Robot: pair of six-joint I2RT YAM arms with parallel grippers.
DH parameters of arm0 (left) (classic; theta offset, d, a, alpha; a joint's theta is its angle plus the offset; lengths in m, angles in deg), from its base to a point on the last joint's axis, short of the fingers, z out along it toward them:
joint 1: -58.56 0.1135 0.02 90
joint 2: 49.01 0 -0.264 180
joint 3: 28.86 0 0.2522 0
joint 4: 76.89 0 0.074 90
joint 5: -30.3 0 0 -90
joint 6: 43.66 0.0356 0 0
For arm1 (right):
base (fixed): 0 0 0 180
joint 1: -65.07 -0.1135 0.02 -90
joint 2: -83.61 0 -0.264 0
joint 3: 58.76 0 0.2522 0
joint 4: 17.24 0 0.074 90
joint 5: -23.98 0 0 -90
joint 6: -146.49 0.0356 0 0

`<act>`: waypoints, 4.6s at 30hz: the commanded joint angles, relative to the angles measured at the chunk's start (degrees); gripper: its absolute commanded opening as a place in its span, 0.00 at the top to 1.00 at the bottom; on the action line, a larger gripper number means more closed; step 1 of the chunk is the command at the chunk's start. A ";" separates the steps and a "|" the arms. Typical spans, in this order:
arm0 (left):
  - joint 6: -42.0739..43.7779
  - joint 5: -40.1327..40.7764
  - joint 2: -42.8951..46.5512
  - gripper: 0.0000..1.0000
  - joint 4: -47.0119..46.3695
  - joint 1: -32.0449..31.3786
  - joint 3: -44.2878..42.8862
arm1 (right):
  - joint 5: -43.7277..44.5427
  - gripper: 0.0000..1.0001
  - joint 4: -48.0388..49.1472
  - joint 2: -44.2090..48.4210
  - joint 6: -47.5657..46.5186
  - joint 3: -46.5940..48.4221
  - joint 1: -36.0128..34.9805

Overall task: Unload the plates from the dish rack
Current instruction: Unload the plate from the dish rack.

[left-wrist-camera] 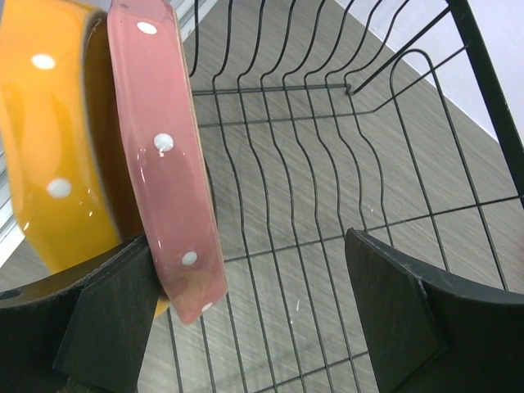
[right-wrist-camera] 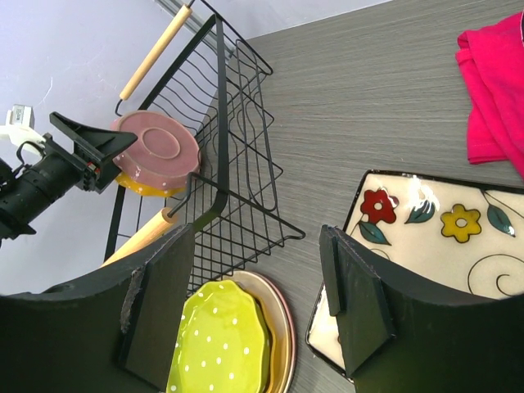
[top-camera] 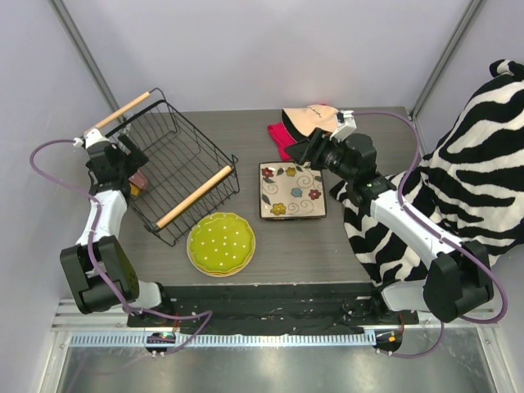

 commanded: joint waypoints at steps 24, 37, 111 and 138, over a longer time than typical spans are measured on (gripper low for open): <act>3.28 7.05 -5.27 0.84 -6.38 1.84 -1.07 | -0.49 0.30 2.30 -1.00 -0.72 0.85 0.46; 2.75 4.77 2.29 1.00 -8.76 1.75 0.07 | -0.22 0.30 1.50 -1.09 -1.16 1.03 0.46; -3.14 -8.24 13.98 1.00 -19.57 5.45 2.45 | 0.04 0.30 0.63 -3.73 -1.68 2.17 0.55; 20.85 -13.25 26.37 1.00 -13.15 -26.89 0.69 | -8.04 0.23 14.60 0.86 16.24 0.76 -2.87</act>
